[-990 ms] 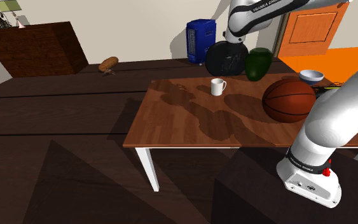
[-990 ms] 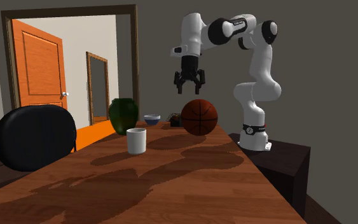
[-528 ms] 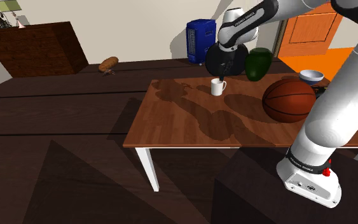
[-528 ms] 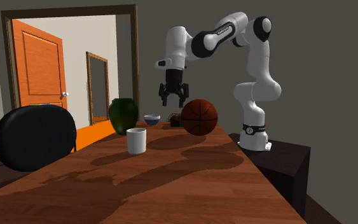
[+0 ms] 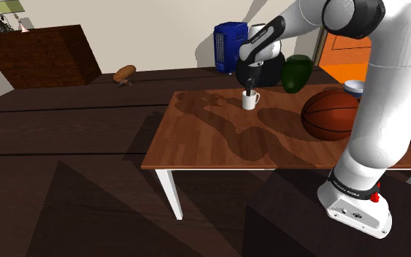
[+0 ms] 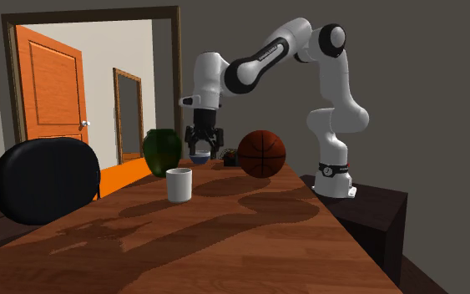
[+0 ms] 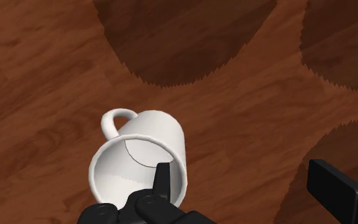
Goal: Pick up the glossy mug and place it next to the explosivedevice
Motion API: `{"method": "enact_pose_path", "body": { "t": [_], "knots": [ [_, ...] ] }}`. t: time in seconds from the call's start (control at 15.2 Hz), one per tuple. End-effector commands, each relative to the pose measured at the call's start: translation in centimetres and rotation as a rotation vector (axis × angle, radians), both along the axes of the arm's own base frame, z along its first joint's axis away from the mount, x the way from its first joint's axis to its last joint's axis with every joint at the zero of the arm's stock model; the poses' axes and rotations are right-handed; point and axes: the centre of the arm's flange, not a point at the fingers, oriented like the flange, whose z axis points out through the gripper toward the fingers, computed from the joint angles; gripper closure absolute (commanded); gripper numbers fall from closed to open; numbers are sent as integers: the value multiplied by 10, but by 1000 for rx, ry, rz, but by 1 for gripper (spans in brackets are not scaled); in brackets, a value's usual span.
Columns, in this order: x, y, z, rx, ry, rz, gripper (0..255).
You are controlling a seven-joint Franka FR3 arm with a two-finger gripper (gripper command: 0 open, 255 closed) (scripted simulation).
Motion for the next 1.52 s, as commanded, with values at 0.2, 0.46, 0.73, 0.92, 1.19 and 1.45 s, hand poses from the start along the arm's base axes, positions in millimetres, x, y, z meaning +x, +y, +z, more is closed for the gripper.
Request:
{"method": "enact_pose_path", "body": {
  "t": [0.2, 0.46, 0.73, 0.92, 1.19, 1.45],
  "knots": [
    [41, -26, -40, -11, -3, 29, 0],
    [42, -27, -61, -11, -3, 29, 0],
    [43, -28, -79, -11, -3, 29, 0],
    [43, -28, -79, -11, -3, 29, 0],
    [43, -28, -79, -11, -3, 29, 0],
    [43, -28, -79, -11, -3, 29, 255]
  ]
}}
